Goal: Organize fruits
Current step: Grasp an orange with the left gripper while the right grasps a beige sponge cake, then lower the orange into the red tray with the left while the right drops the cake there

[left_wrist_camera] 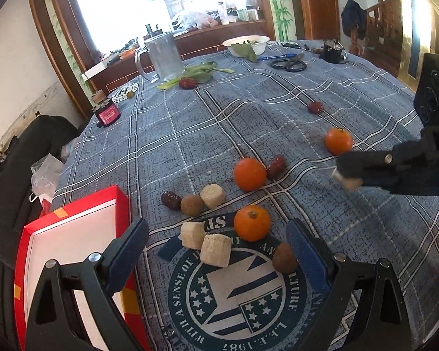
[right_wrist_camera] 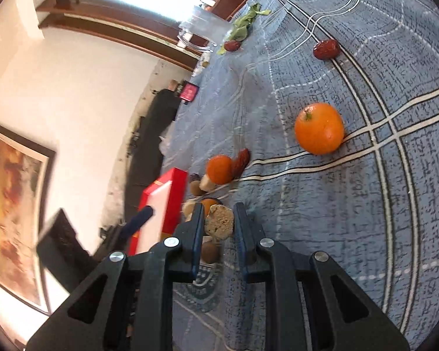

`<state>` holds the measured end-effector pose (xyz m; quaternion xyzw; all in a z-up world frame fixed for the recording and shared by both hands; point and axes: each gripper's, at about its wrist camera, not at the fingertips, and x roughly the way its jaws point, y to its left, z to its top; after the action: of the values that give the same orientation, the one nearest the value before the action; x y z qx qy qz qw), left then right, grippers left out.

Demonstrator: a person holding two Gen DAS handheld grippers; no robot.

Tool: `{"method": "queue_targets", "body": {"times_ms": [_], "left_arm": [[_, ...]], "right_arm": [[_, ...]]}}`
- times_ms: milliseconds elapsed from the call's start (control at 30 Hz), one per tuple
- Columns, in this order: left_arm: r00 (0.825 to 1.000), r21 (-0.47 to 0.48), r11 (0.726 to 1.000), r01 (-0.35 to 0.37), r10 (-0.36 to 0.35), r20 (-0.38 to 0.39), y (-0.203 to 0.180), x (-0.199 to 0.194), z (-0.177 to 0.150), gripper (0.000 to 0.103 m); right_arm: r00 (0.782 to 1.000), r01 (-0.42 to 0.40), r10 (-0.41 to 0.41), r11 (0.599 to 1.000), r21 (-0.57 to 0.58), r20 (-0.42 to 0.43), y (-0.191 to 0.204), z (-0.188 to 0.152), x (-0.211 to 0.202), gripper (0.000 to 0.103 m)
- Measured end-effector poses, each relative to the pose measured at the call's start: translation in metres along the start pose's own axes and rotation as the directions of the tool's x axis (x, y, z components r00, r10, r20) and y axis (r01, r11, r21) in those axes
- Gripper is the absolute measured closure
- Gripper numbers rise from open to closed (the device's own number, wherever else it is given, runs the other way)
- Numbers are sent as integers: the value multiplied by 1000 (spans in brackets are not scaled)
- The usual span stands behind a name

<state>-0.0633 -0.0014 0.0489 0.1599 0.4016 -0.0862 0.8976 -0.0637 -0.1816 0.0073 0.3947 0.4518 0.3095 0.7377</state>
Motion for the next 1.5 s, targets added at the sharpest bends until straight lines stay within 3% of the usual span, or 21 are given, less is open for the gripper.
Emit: {"method": "queue_targets", "body": {"times_ms": [67, 233, 267, 367, 467, 700, 900, 1033, 1100, 1233, 1500], "left_arm": [[1000, 7, 1000, 9, -9, -7, -2, 4, 3, 16], [999, 36, 999, 28, -27, -29, -11, 13, 7, 32], [999, 40, 999, 32, -31, -33, -12, 15, 8, 40], [998, 45, 998, 47, -45, -51, -16, 20, 9, 49], [994, 34, 996, 82, -79, -80, -16, 27, 8, 71], [995, -8, 996, 91, -91, -49, -11, 17, 5, 73], [997, -65, 997, 41, -36, 71, 13, -37, -4, 73], [992, -146, 989, -20, 37, 119, 45, -69, -24, 73], [990, -202, 978, -61, 86, 116, 68, -79, -39, 73], [979, -297, 941, -159, 190, 76, 113, -89, -71, 73], [954, -420, 862, -283, 296, -36, 173, -86, -126, 73]], "right_arm": [[1000, -19, 19, 1000, 8, 18, 0, 0, -7, 81], [995, 28, -28, 1000, 3, 91, 2, 1, -22, 81], [995, 40, -39, 999, -6, 97, 3, 1, -23, 81], [994, 48, -45, 999, -24, 97, 4, -1, -25, 81], [994, 53, -49, 998, -34, 93, 3, -1, -23, 81], [988, 122, -112, 988, -99, 102, 12, -5, -16, 81], [972, 214, -183, 948, -235, 148, 31, -14, -10, 81], [960, 265, -217, 911, -316, 177, 45, -22, -3, 81], [956, 285, -233, 888, -361, 181, 58, -32, 5, 81], [973, 229, -197, 882, -413, 117, 88, -53, 34, 81], [987, 129, -160, 803, -582, -3, 165, -104, 108, 81]]}}
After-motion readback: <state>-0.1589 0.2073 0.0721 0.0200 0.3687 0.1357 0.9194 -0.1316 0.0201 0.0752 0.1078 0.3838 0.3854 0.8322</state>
